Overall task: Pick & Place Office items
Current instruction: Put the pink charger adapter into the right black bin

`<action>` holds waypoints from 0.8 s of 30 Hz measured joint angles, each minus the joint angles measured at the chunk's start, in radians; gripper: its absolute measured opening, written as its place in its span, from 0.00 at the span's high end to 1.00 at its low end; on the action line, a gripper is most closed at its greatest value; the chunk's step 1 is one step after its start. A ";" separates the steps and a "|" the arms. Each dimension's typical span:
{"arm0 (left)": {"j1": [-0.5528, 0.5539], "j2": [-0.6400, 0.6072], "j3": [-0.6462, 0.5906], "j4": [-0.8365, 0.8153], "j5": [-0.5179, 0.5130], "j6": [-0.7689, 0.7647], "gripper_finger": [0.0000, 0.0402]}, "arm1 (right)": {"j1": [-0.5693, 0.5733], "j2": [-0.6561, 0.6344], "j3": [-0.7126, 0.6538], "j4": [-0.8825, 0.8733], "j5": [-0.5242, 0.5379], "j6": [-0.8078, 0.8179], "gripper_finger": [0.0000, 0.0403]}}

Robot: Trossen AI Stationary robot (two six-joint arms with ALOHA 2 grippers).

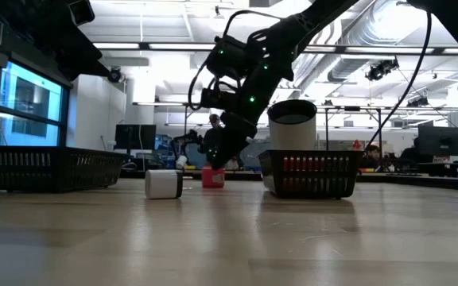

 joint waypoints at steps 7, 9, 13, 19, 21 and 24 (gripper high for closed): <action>0.000 0.000 0.000 0.000 0.000 0.000 0.46 | 0.000 0.000 0.000 -0.003 -0.008 0.000 0.41; 0.000 0.000 0.000 0.000 0.000 0.000 0.46 | 0.000 0.000 0.000 -0.002 -0.008 0.000 0.41; 0.000 0.000 0.000 0.000 0.000 0.000 0.46 | -0.004 0.017 0.000 0.002 -0.018 0.000 0.41; 0.000 0.000 0.000 0.000 0.000 0.000 0.46 | -0.007 0.035 0.000 0.020 -0.019 0.000 0.41; 0.000 0.000 0.000 0.000 0.000 0.000 0.46 | -0.007 0.035 0.000 0.027 -0.020 0.000 0.41; 0.000 0.000 0.000 0.000 0.000 0.000 0.46 | -0.007 0.035 0.000 0.024 -0.019 0.000 0.41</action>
